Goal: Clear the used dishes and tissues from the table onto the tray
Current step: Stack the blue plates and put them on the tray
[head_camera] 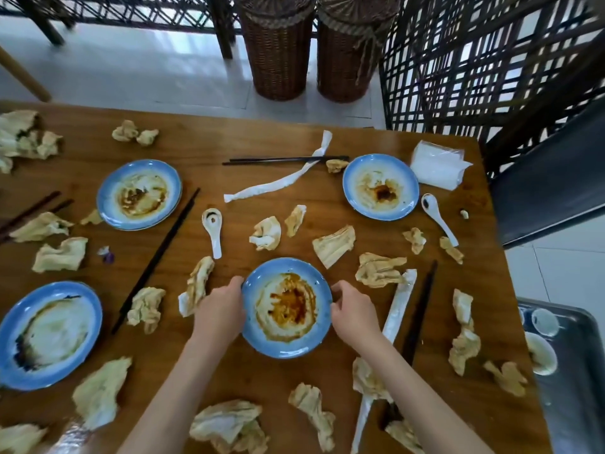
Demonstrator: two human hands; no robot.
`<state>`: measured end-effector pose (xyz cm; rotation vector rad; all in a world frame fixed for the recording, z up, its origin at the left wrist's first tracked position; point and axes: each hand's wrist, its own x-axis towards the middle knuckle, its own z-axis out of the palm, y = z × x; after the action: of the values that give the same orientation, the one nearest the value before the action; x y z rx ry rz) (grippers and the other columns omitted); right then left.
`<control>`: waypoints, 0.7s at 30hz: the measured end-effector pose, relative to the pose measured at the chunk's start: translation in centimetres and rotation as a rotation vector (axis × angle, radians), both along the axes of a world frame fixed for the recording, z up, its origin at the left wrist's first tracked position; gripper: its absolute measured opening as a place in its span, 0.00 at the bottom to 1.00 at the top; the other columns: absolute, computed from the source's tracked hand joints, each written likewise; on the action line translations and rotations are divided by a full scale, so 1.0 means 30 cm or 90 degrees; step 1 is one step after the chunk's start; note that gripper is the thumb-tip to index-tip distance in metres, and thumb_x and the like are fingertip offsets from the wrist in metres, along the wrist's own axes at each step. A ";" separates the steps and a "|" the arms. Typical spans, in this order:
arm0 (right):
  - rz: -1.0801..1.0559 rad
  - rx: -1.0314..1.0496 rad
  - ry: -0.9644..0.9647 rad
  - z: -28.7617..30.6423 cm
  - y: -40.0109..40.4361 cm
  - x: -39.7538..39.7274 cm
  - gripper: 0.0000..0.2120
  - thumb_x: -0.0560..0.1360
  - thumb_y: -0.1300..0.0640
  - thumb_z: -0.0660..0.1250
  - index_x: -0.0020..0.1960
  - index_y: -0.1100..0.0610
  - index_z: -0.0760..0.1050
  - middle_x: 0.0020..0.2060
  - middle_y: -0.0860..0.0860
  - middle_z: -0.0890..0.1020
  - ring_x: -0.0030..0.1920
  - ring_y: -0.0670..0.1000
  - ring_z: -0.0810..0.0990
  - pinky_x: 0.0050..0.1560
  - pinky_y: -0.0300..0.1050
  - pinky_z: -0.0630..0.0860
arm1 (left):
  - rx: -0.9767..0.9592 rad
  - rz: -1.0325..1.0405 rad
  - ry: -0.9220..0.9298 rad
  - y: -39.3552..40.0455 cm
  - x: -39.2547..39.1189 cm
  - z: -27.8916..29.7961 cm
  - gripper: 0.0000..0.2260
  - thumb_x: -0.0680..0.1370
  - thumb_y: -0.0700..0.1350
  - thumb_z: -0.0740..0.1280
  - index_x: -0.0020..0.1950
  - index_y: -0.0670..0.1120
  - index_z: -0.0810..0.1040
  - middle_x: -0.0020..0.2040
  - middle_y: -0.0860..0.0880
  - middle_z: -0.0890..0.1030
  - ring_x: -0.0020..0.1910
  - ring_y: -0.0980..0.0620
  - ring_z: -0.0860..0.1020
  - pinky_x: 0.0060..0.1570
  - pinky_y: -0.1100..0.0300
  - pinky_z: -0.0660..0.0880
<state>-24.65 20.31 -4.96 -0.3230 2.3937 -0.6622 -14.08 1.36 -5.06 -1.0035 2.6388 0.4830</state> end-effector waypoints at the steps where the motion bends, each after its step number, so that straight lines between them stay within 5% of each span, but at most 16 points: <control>1: -0.005 0.001 0.002 -0.003 -0.002 0.002 0.08 0.75 0.62 0.60 0.50 0.50 0.71 0.41 0.46 0.78 0.41 0.48 0.77 0.36 0.40 0.72 | 0.002 0.003 0.008 0.001 0.000 -0.004 0.11 0.79 0.43 0.60 0.62 0.49 0.70 0.47 0.50 0.81 0.44 0.50 0.80 0.39 0.58 0.76; 10: -0.084 -0.073 -0.002 0.016 0.015 -0.039 0.10 0.75 0.63 0.61 0.53 0.52 0.73 0.34 0.45 0.77 0.33 0.42 0.76 0.27 0.32 0.66 | 0.063 0.043 0.127 0.008 -0.061 0.018 0.13 0.80 0.43 0.60 0.64 0.46 0.72 0.47 0.48 0.82 0.43 0.51 0.79 0.38 0.60 0.75; 17: -0.175 -0.099 0.088 0.069 0.041 -0.280 0.11 0.75 0.63 0.62 0.55 0.53 0.75 0.36 0.40 0.75 0.36 0.40 0.74 0.31 0.31 0.67 | 0.055 -0.017 0.209 0.016 -0.372 0.065 0.14 0.79 0.43 0.61 0.65 0.48 0.73 0.51 0.48 0.81 0.49 0.49 0.79 0.42 0.60 0.72; 21: -0.204 -0.110 0.117 0.075 0.059 -0.445 0.12 0.75 0.65 0.61 0.56 0.54 0.75 0.38 0.45 0.78 0.36 0.43 0.77 0.29 0.31 0.69 | 0.067 -0.044 0.227 0.032 -0.564 0.050 0.14 0.78 0.44 0.63 0.64 0.48 0.73 0.52 0.49 0.81 0.50 0.52 0.79 0.46 0.58 0.77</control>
<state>-37.99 22.08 -2.72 -0.0728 2.5964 -1.0272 -31.02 2.33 -3.56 -0.8567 2.9070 0.8443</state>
